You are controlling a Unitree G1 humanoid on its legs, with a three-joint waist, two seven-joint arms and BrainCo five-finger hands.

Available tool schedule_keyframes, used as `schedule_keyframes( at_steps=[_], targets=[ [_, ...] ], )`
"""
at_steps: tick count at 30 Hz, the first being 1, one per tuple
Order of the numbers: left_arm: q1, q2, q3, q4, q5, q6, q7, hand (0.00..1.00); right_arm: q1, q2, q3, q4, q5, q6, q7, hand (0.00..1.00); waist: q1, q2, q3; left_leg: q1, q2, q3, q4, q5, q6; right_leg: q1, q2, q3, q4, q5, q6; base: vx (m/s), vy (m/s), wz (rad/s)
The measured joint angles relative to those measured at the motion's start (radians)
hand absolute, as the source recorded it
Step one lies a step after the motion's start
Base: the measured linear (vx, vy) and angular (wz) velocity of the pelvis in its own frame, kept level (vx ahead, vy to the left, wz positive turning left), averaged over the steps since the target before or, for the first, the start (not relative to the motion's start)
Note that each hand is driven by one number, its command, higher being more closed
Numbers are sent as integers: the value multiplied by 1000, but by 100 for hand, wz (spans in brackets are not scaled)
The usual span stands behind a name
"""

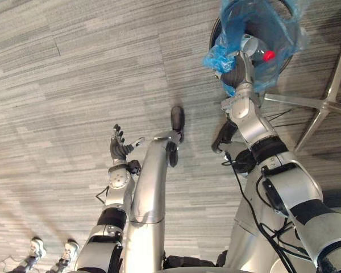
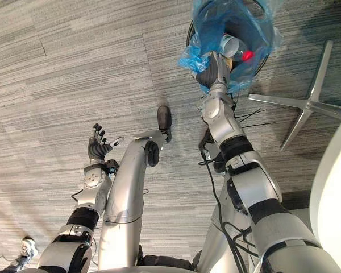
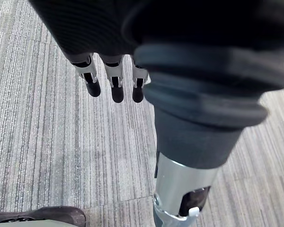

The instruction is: Gather rubbish on tea table into small bin, then transfer packed bag to large trash can.

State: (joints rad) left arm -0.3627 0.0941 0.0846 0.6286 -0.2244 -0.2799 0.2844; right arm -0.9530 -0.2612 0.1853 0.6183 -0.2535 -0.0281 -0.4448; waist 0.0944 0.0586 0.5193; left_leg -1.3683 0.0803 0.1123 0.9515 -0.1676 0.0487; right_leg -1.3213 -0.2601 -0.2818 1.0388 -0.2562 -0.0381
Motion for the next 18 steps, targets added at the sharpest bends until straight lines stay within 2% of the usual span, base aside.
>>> schedule_keyframes(
  at_steps=[5, 8, 9, 11, 14, 16, 18],
  targets=[
    [39, -23, 6, -19, 2, 18, -23, 0, 94, 68, -28, -133, 137, -35, 20, 100, -25, -17, -9, 115, 8, 1, -63, 9, -13, 115, 18, -15, -68, 16, -13, -40, 12, -3],
    [60, -40, -14, -19, 18, 42, -41, 0, 204, 108, -28, -238, 199, -44, 45, 100, -27, -27, -12, 249, 9, 0, -142, 21, -27, 252, 33, -34, -147, 33, -25, -3, -4, 4],
    [93, -51, -42, -21, 24, 43, -46, 0, 288, 128, -27, -296, 225, -48, 60, 100, -28, -32, -18, 345, 9, 6, -193, 24, -32, 348, 40, -42, -198, 35, -21, 28, -41, 9],
    [142, -53, -54, -20, 28, 45, -51, 0, 376, 175, -20, -338, 256, -68, 80, 100, -31, -57, -35, 450, 11, 14, -256, 30, -41, 449, 51, -48, -257, 41, -15, 68, -70, 4],
    [257, -50, -65, -20, 39, 59, -69, 0, 538, 235, 31, -434, 304, -110, 125, 100, -30, -101, -96, 643, 16, 28, -378, 49, -56, 641, 77, -66, -382, 54, -8, 151, -112, 5],
    [303, -47, -80, -15, 40, 59, -71, 0, 597, 256, 56, -474, 307, -125, 150, 100, -28, -107, -116, 744, 14, 31, -438, 58, -58, 744, 91, -71, -446, 63, 1, 180, -66, 1],
    [332, -37, -102, 29, 43, 60, -84, 0, 644, 266, 79, -480, 324, -142, 181, 100, -27, -110, -160, 824, 5, 33, -508, 77, -61, 818, 104, -71, -512, 77, 9, 177, -32, -2]
  ],
)
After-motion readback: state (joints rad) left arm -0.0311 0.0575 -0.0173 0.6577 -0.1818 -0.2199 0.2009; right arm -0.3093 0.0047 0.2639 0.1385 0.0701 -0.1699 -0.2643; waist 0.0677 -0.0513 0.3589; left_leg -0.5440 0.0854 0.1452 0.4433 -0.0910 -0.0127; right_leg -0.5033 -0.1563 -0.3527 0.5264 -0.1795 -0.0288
